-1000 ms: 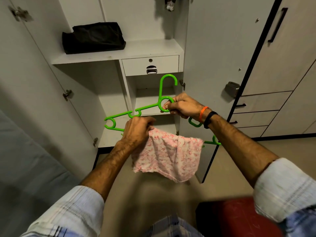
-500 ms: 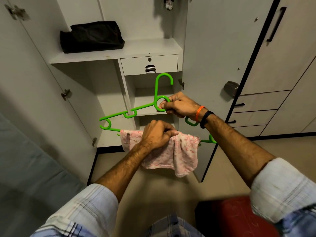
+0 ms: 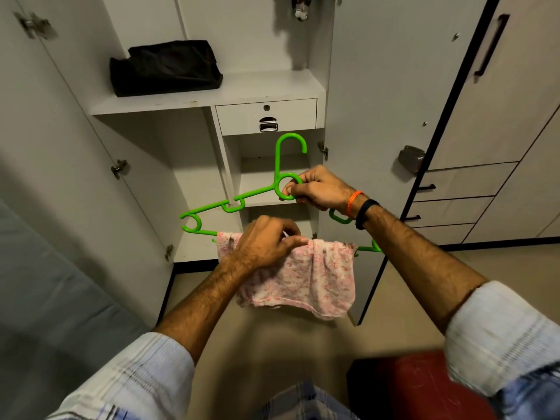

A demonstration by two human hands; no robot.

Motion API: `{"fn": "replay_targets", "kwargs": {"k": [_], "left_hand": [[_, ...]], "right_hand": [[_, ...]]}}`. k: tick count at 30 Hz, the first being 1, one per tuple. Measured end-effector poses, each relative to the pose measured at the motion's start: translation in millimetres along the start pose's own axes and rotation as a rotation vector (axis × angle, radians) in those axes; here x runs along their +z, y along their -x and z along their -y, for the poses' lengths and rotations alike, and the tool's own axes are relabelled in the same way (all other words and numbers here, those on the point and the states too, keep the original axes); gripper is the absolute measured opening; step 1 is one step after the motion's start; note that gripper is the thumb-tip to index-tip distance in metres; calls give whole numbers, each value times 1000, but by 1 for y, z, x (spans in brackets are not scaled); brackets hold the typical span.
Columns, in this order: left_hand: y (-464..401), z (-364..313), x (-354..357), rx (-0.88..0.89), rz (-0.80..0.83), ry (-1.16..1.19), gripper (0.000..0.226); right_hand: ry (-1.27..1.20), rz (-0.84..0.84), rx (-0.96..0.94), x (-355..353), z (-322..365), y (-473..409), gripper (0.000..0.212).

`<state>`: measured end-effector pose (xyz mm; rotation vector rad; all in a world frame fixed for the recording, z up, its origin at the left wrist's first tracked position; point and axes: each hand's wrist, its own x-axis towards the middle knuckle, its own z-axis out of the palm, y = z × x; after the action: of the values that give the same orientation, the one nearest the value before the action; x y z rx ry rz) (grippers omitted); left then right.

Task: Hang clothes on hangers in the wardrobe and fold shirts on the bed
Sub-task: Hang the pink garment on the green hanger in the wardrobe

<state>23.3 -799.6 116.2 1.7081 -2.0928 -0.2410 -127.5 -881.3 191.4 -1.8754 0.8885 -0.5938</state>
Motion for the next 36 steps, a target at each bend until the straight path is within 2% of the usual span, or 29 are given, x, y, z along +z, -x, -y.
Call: {"fn": "replay_targets", "kwargs": {"k": [2, 5, 7, 9, 13, 15, 17, 19, 22, 24, 25, 26, 29, 32, 33, 34, 36], "left_hand": [[3, 4, -8, 78, -230, 43, 30], [2, 10, -27, 157, -595, -15, 21], [-3, 16, -41, 123, -699, -100, 24], [-10, 23, -55, 38, -649, -142, 29], [-20, 26, -82, -99, -267, 40, 21], [-25, 28, -91, -141, -164, 135, 18], [-31, 28, -98, -194, -158, 225, 18], [-38, 29, -102, -253, -215, 243, 20], [-50, 31, -108, -363, -288, 254, 21], [-58, 31, -113, -425, -295, 343, 25], [-62, 30, -116, -445, -298, 428, 25], [-64, 27, -118, -466, -295, 531, 25], [-70, 15, -125, -534, -280, 812, 21], [-74, 13, -130, -510, -291, 885, 13], [-74, 12, -132, -494, -297, 880, 13], [-75, 14, -135, -477, -297, 887, 13], [-74, 18, -141, -442, -248, 958, 9]], "right_hand": [[-2, 2, 2, -3, -1, -2, 23], [6, 3, 4, -6, -2, -7, 19], [20, 4, 7, -7, -2, -10, 19], [30, 8, 6, -7, -1, -14, 19], [67, 15, -5, -7, 2, -26, 19], [84, 9, -9, -6, 5, -34, 19], [132, -27, -36, -6, 8, -41, 19], [305, -132, -87, -5, 8, -49, 24], [539, -468, -187, 4, 12, -57, 40], [476, -632, -210, 11, 19, -58, 29], [416, -640, -188, 14, 23, -61, 25], [352, -604, -148, 17, 28, -62, 29], [114, -412, -19, 25, 44, -72, 59], [-34, -310, 98, 31, 63, -82, 78], [-55, -318, 112, 32, 68, -86, 78], [-73, -330, 116, 31, 72, -89, 69], [-98, -327, 115, 28, 79, -95, 43]]}}
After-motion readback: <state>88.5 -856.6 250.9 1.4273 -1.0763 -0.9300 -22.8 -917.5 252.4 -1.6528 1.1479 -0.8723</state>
